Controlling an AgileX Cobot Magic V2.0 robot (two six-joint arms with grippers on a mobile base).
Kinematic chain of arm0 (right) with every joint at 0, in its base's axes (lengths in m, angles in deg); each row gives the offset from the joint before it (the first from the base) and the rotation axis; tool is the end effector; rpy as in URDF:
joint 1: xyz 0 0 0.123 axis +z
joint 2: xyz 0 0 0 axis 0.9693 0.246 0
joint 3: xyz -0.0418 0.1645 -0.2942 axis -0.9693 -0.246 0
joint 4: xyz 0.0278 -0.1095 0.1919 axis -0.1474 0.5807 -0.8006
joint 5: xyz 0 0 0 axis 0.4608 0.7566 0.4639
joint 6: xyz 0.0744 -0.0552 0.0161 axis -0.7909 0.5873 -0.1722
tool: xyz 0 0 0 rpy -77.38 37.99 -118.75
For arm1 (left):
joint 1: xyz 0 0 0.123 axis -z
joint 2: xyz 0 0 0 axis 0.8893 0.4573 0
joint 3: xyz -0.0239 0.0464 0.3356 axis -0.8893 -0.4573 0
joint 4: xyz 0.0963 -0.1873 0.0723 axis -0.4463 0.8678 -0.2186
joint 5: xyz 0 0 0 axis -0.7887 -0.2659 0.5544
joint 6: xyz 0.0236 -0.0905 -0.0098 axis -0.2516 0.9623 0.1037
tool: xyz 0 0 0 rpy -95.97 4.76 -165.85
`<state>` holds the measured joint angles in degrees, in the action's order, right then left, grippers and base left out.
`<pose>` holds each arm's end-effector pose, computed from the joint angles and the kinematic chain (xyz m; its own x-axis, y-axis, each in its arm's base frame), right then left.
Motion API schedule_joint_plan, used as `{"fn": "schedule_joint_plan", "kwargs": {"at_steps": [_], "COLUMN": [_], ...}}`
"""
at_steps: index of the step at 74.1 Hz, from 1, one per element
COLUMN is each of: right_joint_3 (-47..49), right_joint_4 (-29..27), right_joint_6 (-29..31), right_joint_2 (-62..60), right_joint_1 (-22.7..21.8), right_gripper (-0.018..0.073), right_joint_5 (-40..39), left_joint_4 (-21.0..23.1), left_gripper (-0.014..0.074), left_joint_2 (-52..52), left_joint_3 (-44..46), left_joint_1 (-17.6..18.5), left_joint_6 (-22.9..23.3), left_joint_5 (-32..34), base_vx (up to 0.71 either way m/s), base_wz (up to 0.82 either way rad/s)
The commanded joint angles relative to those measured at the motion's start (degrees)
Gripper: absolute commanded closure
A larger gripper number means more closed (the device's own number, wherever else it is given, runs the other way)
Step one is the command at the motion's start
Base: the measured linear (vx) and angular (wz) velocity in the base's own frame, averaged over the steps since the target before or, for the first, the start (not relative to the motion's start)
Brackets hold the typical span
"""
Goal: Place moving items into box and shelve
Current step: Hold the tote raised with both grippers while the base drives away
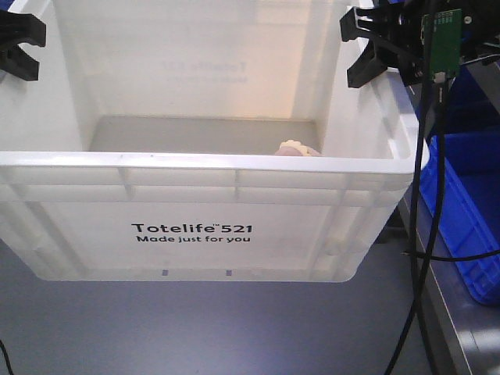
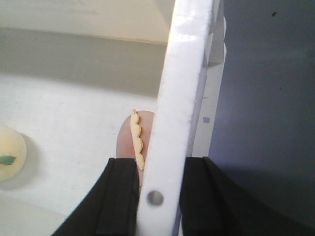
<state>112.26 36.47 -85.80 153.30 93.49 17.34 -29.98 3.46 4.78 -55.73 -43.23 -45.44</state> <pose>0.2590 0.1058 0.4550 -0.8732 -0.0816 -0.4805 -0.2492 0.9220 0.2962 0.2297 -0.0356 0.4625 -0.8177 -0.0709 -0.5713 0.0267 0.9866 -0.1607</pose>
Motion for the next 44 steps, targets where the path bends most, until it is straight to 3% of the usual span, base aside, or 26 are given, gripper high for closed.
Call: {"fn": "schedule_joint_plan", "kwargs": {"at_steps": [1, 44], "right_joint_3": [2.52, 2.52], "right_joint_4": [-14.01, -14.02], "right_joint_6": [1.22, 1.22], "right_joint_2": [-2.74, -2.74], "right_joint_1": [1.49, 1.49], "right_gripper": [0.0566, 0.0566], "right_joint_5": [-7.93, -7.93], "left_joint_4": [11.56, 11.61], "left_gripper": [0.0603, 0.0603], "left_joint_2": [-2.33, -2.33], "left_joint_3": [2.32, 2.32], "left_joint_1": [1.64, 1.64], "left_joint_6": [0.5, 0.5], "left_joint_5": [7.62, 7.64], "base_vx": [0.47, 0.49], "base_wz": [-0.04, -0.04]}}
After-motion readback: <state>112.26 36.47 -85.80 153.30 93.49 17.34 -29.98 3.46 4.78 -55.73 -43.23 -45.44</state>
